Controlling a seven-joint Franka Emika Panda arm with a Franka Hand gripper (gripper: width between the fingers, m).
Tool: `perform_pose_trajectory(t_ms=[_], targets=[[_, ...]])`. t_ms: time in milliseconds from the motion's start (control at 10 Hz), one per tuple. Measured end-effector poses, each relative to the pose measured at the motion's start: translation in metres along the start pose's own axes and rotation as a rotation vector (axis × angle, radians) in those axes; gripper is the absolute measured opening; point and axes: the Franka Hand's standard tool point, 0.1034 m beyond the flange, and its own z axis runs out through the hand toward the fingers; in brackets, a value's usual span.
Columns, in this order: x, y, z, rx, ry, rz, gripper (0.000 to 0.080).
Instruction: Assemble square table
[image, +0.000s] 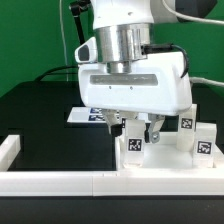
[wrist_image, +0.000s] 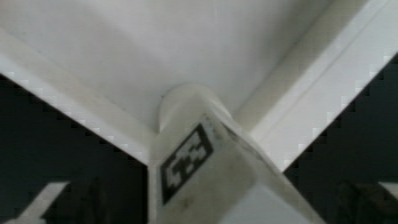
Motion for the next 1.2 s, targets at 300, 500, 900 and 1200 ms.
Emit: perform_pose_trajectory(t_ms=[300, 500, 900, 1200], targets=[[-0.0073, -0.0048, 0.0018, -0.052, -0.017, -0.515, 0.0649], [-0.0065, -0.0069, 0.0015, -0.056, -0.023, -0.487, 0.0649], [-0.0047, -0.0031, 0.0022, -0.062, -0.016, -0.230, 0.0295], [-0.0083, -0.0042, 0.0007, -0.101, -0.035, 0.316, 0.0294]])
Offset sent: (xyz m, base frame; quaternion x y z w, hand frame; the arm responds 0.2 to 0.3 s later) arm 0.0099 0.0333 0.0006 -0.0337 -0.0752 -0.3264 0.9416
